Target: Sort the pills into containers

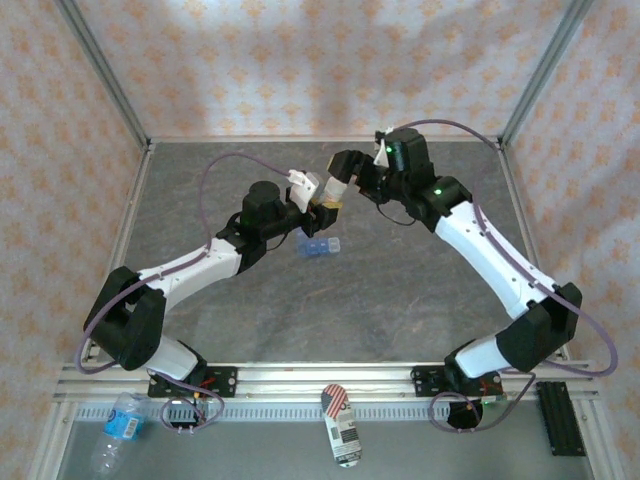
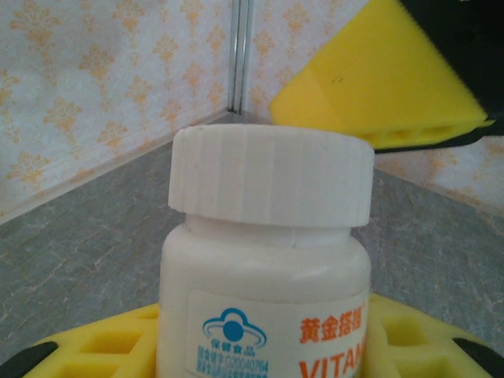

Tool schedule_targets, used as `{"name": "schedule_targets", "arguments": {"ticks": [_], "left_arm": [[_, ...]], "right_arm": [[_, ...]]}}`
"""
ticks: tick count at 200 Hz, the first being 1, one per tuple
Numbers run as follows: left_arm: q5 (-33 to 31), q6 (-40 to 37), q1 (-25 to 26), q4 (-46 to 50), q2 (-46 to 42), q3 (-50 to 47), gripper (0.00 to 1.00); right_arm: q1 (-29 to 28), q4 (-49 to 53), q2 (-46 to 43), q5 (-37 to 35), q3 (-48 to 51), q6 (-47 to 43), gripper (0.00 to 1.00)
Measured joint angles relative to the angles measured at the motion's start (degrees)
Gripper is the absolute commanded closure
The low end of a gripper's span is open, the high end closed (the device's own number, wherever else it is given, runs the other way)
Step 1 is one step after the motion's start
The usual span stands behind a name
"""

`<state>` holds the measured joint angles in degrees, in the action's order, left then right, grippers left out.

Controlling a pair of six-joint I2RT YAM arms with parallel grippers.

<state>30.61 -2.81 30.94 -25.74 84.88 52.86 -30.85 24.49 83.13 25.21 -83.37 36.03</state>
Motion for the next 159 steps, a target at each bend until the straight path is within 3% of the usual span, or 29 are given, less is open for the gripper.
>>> {"name": "schedule_targets", "arguments": {"ticks": [52, 77, 109, 159], "left_arm": [[0.0, 0.0, 0.0, 1.0, 0.0, 0.0, 1.00], [0.0, 0.0, 0.0, 1.1, 0.0, 0.1, 1.00], [0.0, 0.1, 0.0, 1.1, 0.0, 0.7, 1.00], [0.0, 0.4, 0.0, 1.5, 0.0, 0.7, 1.00]], "right_arm": [[-0.8, -0.1, 1.1, 0.0, 0.0, -0.2, 0.33], [-0.8, -0.1, 1.1, 0.1, 0.0, -0.3, 0.30], [-0.8, 0.0, 1.1, 0.0, 0.4, -0.7, 0.33], [-0.9, 0.3, 1.1, -0.8, 1.8, -1.9, 0.47]]}}
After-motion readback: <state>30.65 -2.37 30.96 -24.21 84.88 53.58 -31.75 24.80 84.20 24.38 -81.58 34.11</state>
